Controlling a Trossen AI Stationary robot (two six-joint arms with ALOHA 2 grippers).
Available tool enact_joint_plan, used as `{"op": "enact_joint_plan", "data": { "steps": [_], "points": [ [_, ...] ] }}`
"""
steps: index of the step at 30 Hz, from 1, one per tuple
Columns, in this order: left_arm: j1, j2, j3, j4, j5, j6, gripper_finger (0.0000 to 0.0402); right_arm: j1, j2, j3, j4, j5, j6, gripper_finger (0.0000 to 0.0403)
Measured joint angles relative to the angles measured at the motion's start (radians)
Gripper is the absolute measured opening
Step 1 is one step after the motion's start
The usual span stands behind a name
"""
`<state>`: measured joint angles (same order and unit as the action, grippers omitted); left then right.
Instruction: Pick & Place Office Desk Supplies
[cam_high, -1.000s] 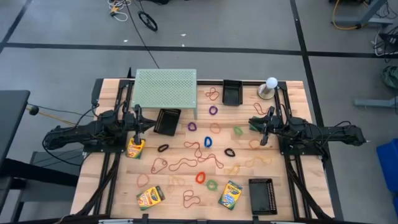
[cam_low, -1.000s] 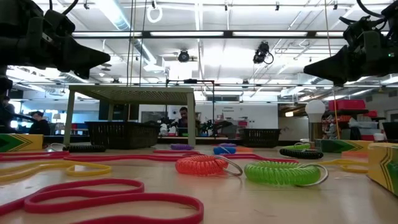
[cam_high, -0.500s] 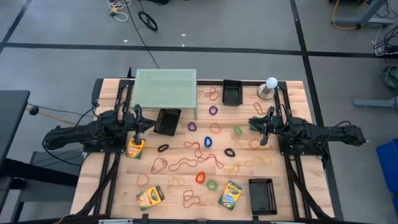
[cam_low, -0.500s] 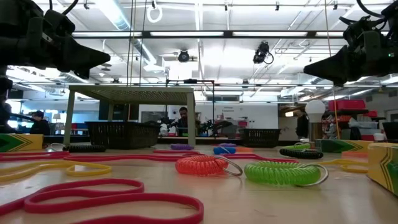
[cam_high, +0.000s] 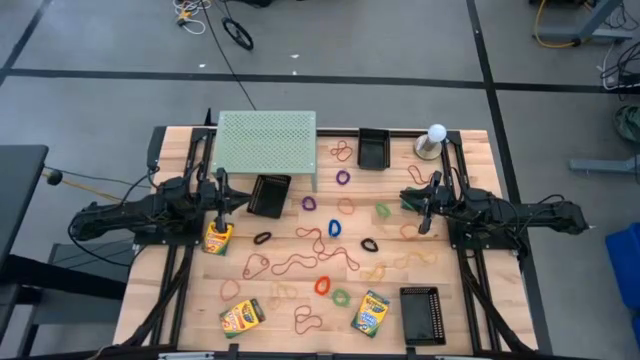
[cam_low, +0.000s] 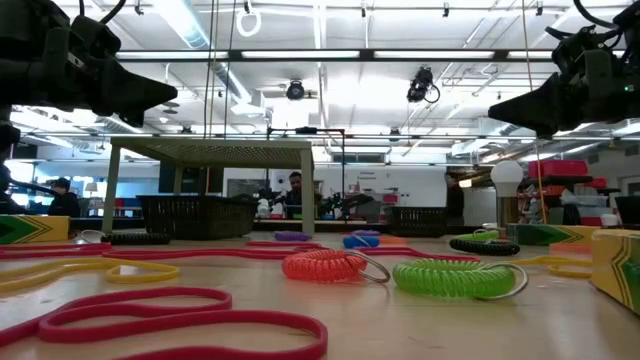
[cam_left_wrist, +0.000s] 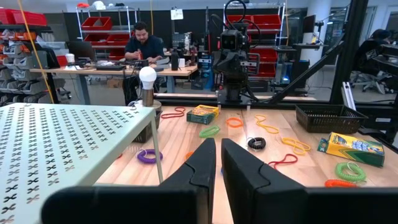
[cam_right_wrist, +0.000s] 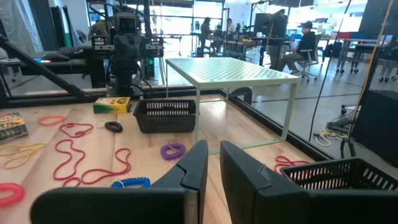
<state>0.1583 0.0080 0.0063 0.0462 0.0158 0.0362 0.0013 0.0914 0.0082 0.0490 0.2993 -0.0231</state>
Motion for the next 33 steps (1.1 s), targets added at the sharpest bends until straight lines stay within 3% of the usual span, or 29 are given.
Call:
{"op": "enact_joint_plan", "data": {
  "steps": [26, 33],
  "points": [
    [0.000, 0.000, 0.000, 0.000, 0.000, 0.000, 0.0036, 0.000, 0.000, 0.000, 0.004, 0.010, -0.031, 0.0052],
    [0.000, 0.000, 0.000, 0.000, 0.000, 0.000, 0.0036, 0.000, 0.000, 0.000, 0.197, 0.004, -0.037, 0.0052]
  ]
}}
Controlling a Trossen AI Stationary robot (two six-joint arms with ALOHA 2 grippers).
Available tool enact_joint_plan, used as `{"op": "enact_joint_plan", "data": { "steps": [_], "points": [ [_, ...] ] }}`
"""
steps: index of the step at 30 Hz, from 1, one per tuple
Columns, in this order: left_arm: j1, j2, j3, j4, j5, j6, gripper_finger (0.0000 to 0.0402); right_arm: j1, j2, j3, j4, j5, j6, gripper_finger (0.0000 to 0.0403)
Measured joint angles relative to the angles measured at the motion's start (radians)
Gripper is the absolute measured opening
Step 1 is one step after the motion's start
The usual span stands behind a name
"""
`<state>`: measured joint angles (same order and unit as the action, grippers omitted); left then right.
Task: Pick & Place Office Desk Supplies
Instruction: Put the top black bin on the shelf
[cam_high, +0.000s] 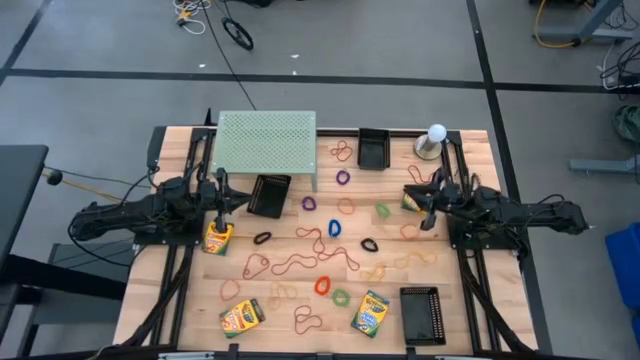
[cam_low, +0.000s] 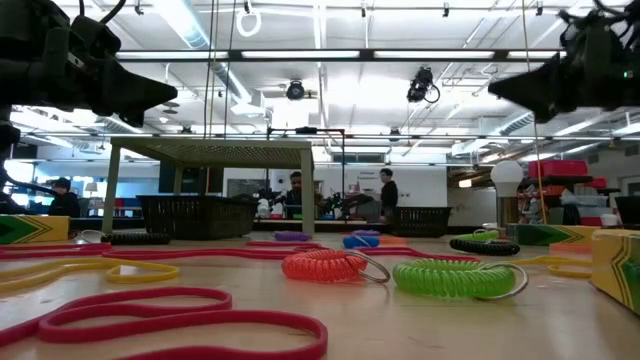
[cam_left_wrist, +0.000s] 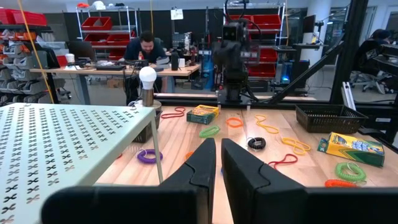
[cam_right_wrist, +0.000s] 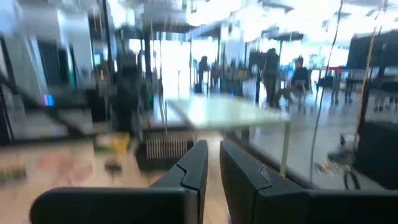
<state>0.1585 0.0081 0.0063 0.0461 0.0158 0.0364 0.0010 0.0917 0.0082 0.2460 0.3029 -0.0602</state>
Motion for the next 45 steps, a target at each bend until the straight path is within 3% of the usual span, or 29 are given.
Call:
{"op": "enact_joint_plan", "data": {
  "steps": [4, 12, 16, 28, 31, 35, 38, 42, 45],
  "points": [
    [0.000, 0.000, 0.000, 0.000, 0.000, 0.000, 0.0036, -0.001, 0.000, 0.000, 0.038, -0.022, -0.006, 0.0052],
    [0.000, 0.000, 0.000, 0.000, 0.000, 0.000, 0.0036, -0.056, 0.095, 0.000, 0.178, 0.050, 0.119, 0.0045],
    [0.000, 0.000, 0.000, 0.000, 0.000, 0.000, 0.0036, -0.077, 0.219, 0.025, 0.183, 0.129, 0.134, 0.0008],
    [0.000, 0.000, 0.000, 0.000, 0.000, 0.000, 0.0036, -0.076, 0.636, 0.226, 0.177, 0.166, 0.199, 0.0010],
    [0.000, 0.000, 0.000, 0.000, 0.000, 0.000, 0.0036, -0.079, 0.699, 0.286, 0.084, 0.168, 0.264, 0.0011],
    [0.000, 0.000, 0.000, 0.000, 0.000, 0.000, 0.0036, -0.079, 0.785, 0.420, -0.185, 0.183, 0.371, 0.0006],
    [0.000, 0.000, 0.000, 0.000, 0.000, 0.000, 0.0036, -0.092, 0.848, 0.524, -0.371, 0.117, 0.389, 0.0005],
    [0.000, 0.000, 0.000, 0.000, 0.000, 0.000, 0.0036, -0.140, 0.941, 0.618, -0.481, -0.011, 0.389, 0.0007],
    [0.000, 0.000, 0.000, 0.000, 0.000, 0.000, 0.0036, -0.189, 1.017, 0.677, -0.567, -0.020, 0.363, 0.0018]
  ]
}}
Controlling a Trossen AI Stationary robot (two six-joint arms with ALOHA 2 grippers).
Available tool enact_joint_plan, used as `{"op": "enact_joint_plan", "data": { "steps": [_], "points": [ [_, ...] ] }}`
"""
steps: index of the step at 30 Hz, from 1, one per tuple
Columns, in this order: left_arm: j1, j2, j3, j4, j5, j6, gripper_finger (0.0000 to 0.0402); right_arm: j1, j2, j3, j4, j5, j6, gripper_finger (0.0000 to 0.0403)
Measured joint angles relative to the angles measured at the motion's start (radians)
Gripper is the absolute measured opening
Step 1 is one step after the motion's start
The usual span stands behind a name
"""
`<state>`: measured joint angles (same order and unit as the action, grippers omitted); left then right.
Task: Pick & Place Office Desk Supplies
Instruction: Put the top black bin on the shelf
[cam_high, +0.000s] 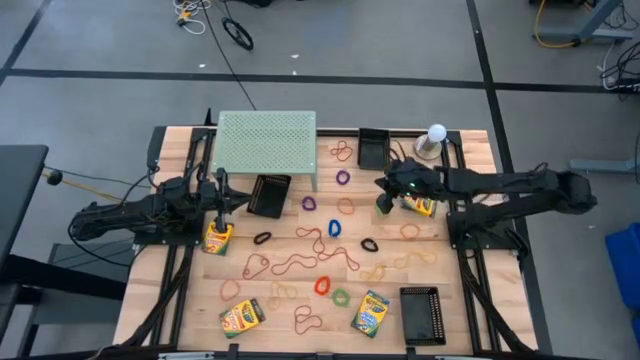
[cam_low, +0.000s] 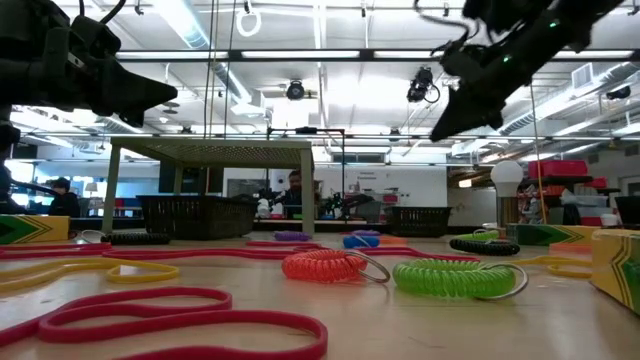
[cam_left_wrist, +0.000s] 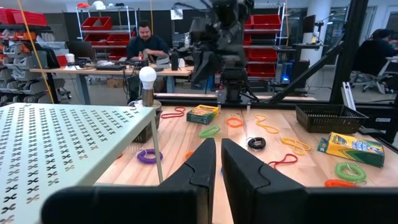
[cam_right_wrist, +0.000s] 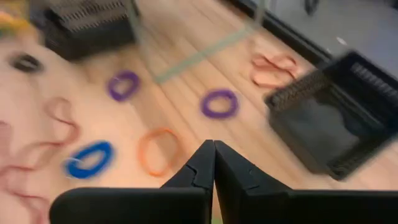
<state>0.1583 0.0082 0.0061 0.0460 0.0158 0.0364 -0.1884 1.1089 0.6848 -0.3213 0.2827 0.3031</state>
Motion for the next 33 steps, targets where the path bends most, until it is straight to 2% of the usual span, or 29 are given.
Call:
{"op": "enact_joint_plan", "data": {
  "steps": [2, 6, 13, 17, 26, 33],
  "points": [
    [0.000, 0.000, 0.000, 0.000, 0.000, 0.000, 0.0036, -0.045, 0.049, 0.029, -0.010, -0.019, -0.058, 0.0032],
    [0.000, 0.000, 0.000, 0.000, 0.000, 0.000, 0.0036, -0.148, 0.145, 0.081, -0.003, -0.141, -0.174, 0.0064],
    [0.000, 0.000, 0.000, 0.000, 0.000, 0.000, 0.0036, -0.260, 0.333, 0.212, -0.097, -0.096, -0.392, 0.0126],
    [0.000, 0.000, 0.000, 0.000, 0.000, 0.000, 0.0036, -0.288, 0.432, 0.267, -0.131, -0.077, -0.512, 0.0144],
    [0.000, 0.000, 0.000, 0.000, 0.000, 0.000, 0.0036, -0.315, 0.568, 0.320, -0.148, -0.040, -0.624, 0.0130],
    [0.000, 0.000, 0.000, 0.000, 0.000, 0.000, 0.0036, -0.322, 0.617, 0.331, -0.152, -0.046, -0.623, 0.0067]
  ]
}}
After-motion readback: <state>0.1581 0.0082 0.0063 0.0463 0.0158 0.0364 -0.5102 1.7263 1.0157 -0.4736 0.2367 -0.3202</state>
